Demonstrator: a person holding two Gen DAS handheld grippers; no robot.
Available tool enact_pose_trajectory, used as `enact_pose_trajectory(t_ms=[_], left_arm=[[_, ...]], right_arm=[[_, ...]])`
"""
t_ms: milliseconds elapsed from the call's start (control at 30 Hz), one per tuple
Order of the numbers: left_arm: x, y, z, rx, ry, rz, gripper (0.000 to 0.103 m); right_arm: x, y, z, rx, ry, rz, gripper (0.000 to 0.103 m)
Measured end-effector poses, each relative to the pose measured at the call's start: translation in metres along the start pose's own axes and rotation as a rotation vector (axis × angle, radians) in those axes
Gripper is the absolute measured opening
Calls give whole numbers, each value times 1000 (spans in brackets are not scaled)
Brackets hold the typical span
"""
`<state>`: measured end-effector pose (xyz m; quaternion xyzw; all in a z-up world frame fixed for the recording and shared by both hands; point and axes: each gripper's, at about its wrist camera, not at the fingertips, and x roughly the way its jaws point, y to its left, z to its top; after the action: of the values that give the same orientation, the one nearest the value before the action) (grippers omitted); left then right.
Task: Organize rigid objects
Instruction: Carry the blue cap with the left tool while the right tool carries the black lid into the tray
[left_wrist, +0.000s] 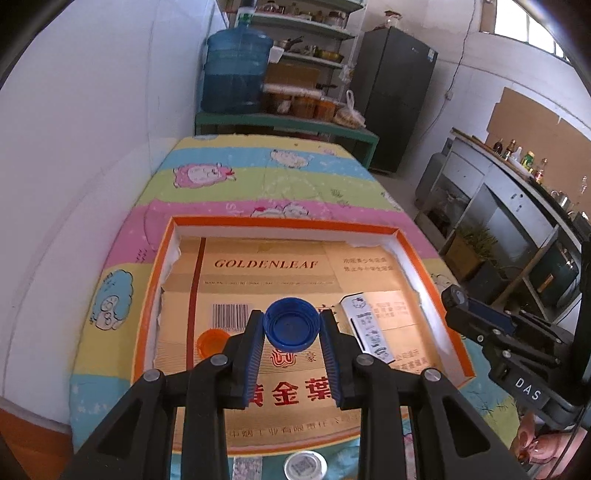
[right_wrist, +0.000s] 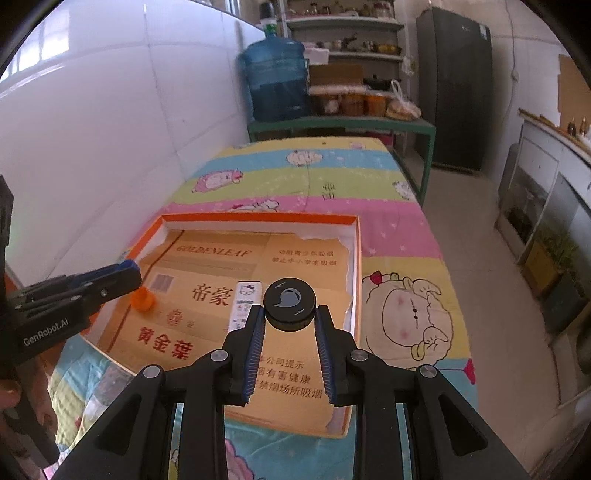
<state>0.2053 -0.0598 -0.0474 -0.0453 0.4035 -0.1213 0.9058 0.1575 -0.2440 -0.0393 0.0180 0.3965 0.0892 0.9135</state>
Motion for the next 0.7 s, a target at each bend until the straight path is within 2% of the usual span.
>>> enact_pose_trajectory(t_ms=[700], left_arm=[[47,4,-9,-12,89,27,31]], right_arm=[[58,0,0,-22,103,18,28]])
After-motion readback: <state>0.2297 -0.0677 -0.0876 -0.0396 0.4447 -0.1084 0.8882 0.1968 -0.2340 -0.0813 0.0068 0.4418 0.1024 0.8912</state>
